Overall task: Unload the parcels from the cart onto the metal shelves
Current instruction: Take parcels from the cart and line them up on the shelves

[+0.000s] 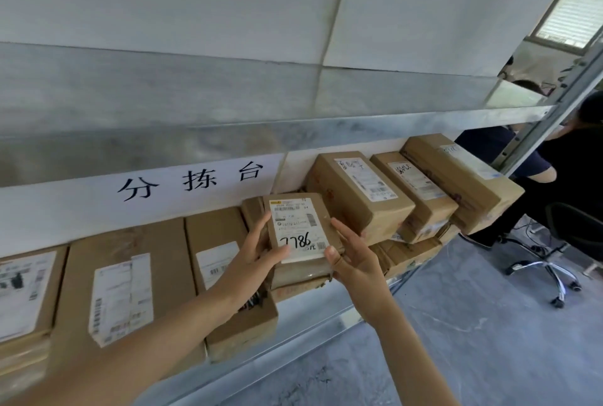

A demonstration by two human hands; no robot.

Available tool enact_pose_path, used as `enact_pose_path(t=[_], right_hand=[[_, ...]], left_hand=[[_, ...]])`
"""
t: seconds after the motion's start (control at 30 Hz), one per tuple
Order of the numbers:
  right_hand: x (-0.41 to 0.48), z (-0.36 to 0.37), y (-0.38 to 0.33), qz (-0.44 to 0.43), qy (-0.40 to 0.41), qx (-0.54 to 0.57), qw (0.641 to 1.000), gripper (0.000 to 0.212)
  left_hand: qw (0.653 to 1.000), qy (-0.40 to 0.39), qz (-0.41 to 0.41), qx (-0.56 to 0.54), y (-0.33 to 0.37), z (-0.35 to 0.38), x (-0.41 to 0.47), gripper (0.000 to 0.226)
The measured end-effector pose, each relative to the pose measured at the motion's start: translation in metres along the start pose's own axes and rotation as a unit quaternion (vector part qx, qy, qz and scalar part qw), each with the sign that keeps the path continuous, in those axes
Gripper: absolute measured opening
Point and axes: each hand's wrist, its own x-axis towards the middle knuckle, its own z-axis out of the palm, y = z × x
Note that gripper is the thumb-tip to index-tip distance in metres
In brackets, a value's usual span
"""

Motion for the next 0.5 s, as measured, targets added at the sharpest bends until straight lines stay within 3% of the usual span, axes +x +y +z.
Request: enact_pose_path(t=[0.1, 0.23, 0.33, 0.5], right_hand=[[0.014, -0.007, 0.002, -0.019, -0.003, -0.029, 0.999, 0.043], [0.025, -0.005, 0.006, -0.046, 0.055, -0.129, 0.989, 0.038], [0.032, -0.003, 0.002, -0.080, 0.102, -0.250, 0.960, 0.028], [0.054, -0.010, -0.002, -0.210, 0.080, -0.391, 0.892, 0.015]], left_hand=[[1.000, 0.000, -0.001, 0.006, -0.008, 0.001, 0.013, 0.063], [1.000, 0.002, 0.004, 0.020, -0.017, 0.006, 0.022, 0.088], [0.998, 0.005, 0.012, 0.063, -0.015, 0.011, 0.027, 0.097], [0.994, 0.026, 0.026, 0.101, -0.018, 0.015, 0.040, 0.092]])
